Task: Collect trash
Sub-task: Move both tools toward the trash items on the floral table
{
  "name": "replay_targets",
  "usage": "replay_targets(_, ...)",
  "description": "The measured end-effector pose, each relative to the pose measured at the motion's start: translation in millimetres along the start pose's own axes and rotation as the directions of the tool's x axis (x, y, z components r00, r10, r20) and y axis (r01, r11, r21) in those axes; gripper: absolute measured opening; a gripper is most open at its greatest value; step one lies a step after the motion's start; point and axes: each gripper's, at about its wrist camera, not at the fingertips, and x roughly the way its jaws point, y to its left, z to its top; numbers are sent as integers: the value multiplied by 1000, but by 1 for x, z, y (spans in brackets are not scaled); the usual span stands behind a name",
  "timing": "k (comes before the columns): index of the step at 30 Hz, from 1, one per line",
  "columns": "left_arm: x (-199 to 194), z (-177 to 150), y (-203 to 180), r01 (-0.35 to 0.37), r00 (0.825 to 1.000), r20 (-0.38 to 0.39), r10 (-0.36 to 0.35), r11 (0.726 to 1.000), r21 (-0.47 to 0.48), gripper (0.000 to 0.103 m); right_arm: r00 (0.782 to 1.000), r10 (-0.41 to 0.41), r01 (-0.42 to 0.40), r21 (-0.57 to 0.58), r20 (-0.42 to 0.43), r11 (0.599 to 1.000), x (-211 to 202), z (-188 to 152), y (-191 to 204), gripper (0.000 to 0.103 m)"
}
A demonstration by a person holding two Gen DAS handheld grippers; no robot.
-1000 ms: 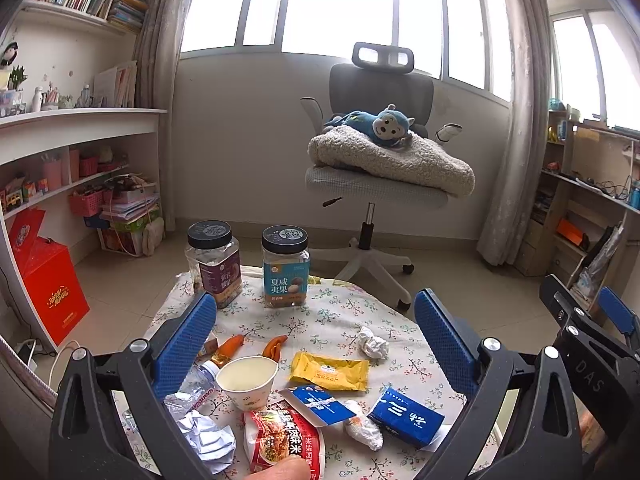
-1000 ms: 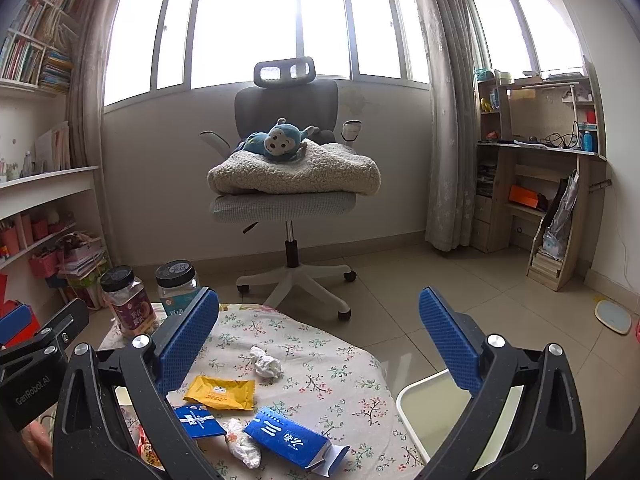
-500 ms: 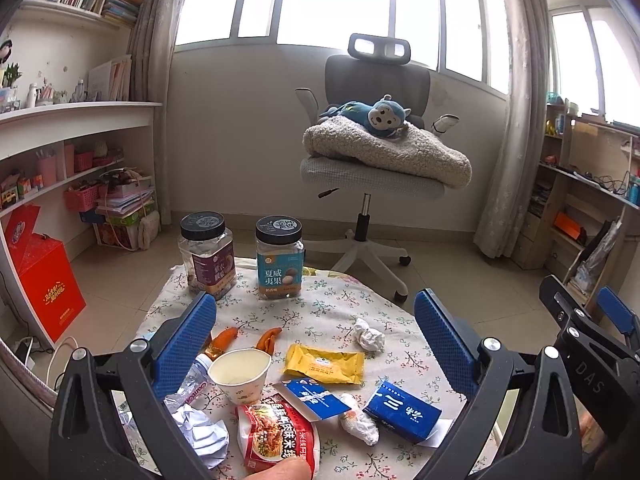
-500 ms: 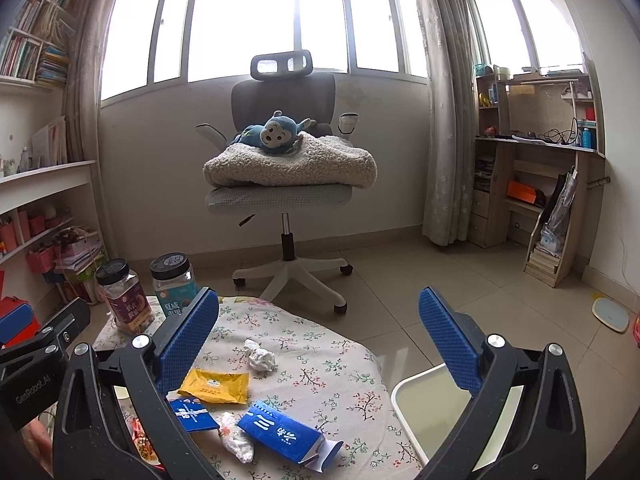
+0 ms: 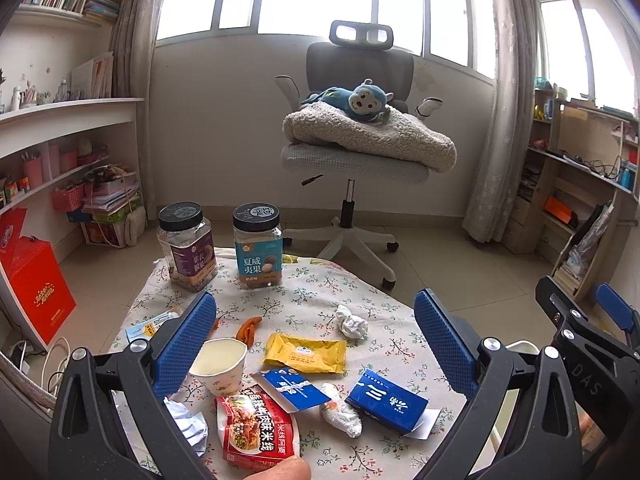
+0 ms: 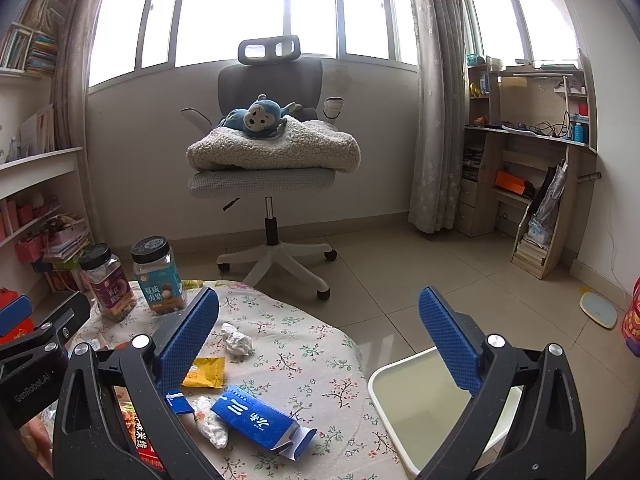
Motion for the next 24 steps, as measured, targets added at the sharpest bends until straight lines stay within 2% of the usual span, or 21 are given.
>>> replay_targets(7,7,-4,-10,32,998,-44,-33,999,-26,96,996,-36,34,-28,-82,999,6,-2,-9,96)
replay_targets(24,18,-11,-33,69,993,-97,-69,998,-9,96,991,-85,82,-30,-103,996,13,-6,-32,96)
